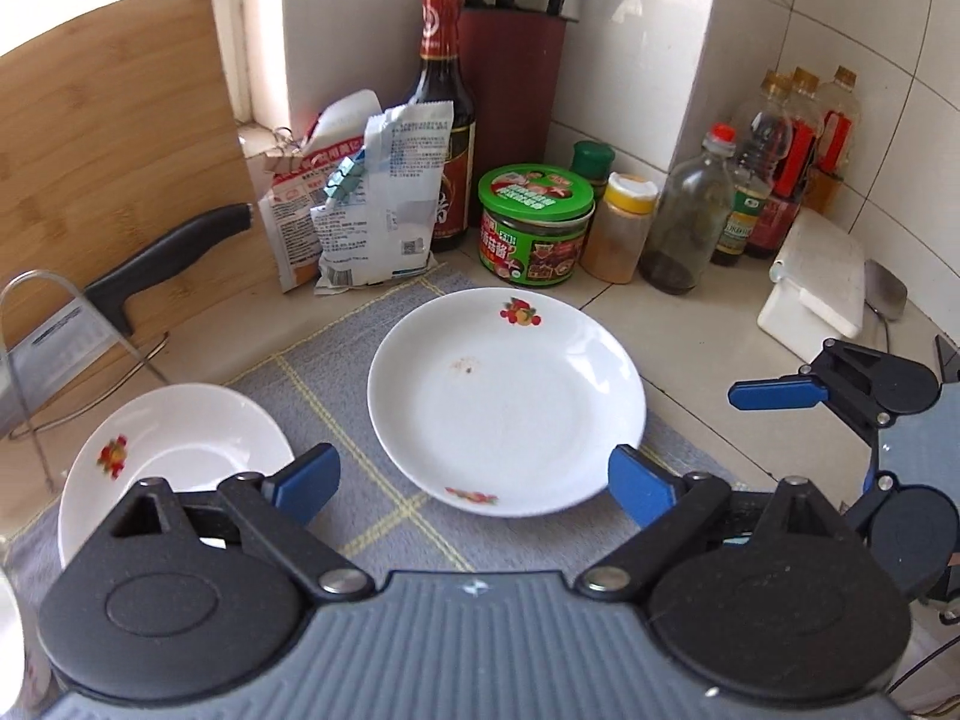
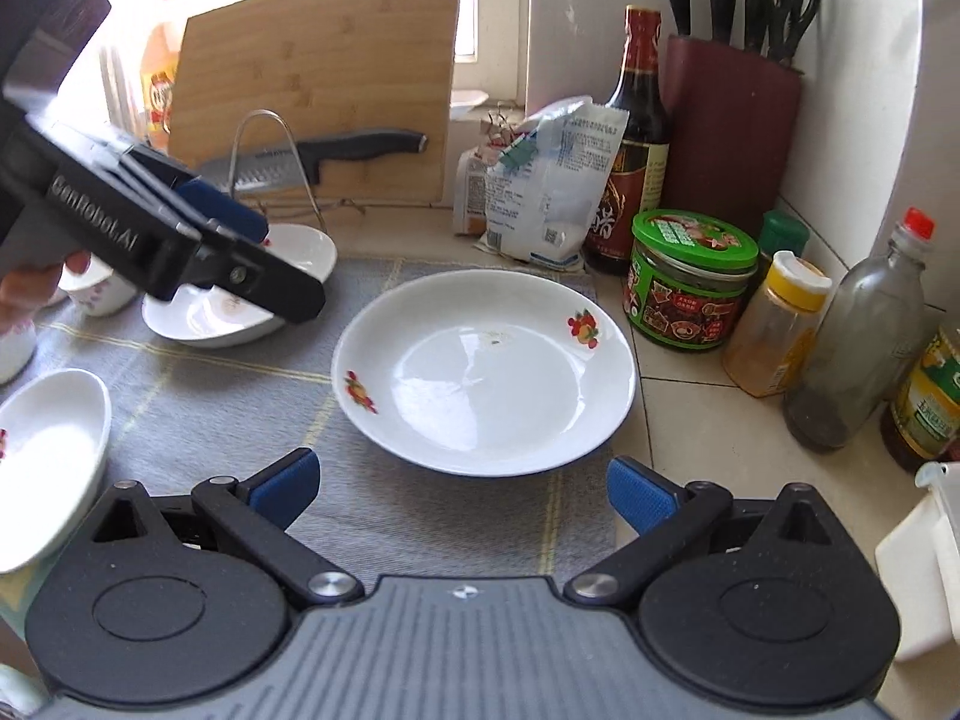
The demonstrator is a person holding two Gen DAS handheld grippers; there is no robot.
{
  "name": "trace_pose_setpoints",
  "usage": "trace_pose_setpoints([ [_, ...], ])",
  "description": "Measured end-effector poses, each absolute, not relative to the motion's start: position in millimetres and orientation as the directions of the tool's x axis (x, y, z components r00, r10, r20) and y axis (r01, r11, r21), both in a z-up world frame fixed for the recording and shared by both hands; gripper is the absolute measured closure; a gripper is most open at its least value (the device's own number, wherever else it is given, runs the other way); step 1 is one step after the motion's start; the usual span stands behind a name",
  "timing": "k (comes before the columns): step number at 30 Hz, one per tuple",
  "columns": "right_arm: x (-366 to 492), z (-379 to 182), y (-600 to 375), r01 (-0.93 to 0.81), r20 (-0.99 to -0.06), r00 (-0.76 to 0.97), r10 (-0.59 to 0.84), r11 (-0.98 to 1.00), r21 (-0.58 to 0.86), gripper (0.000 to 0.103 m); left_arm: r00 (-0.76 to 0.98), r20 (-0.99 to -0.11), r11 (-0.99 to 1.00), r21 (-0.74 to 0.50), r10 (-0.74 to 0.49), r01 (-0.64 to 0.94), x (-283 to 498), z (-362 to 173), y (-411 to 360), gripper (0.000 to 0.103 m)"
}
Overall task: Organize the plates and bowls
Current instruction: 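Lower the plate onto the towel and open the left tool, then move the right tool toward the rim of another white plate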
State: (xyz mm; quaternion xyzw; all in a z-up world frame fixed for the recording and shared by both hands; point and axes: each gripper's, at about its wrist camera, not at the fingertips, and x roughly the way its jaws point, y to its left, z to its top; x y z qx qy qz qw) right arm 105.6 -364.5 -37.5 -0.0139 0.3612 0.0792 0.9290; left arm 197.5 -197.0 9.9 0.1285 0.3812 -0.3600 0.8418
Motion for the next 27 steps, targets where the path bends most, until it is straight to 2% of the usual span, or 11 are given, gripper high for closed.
trace_pose_setpoints([
  [13, 19, -23, -345, -0.142, -0.644, 0.755, 0.124, 0.990, 0.025, 0.000, 0.606, -0.658, 0.824, -0.039, -0.447, 0.565, 87, 2, -130, 0.004],
  [27, -13, -27, -301, -0.218, -0.659, 0.728, 0.189, 0.975, 0.038, 0.000, 0.675, -0.680, 0.936, -0.046, -0.286, 0.350, 5, -30, -52, 0.003],
])
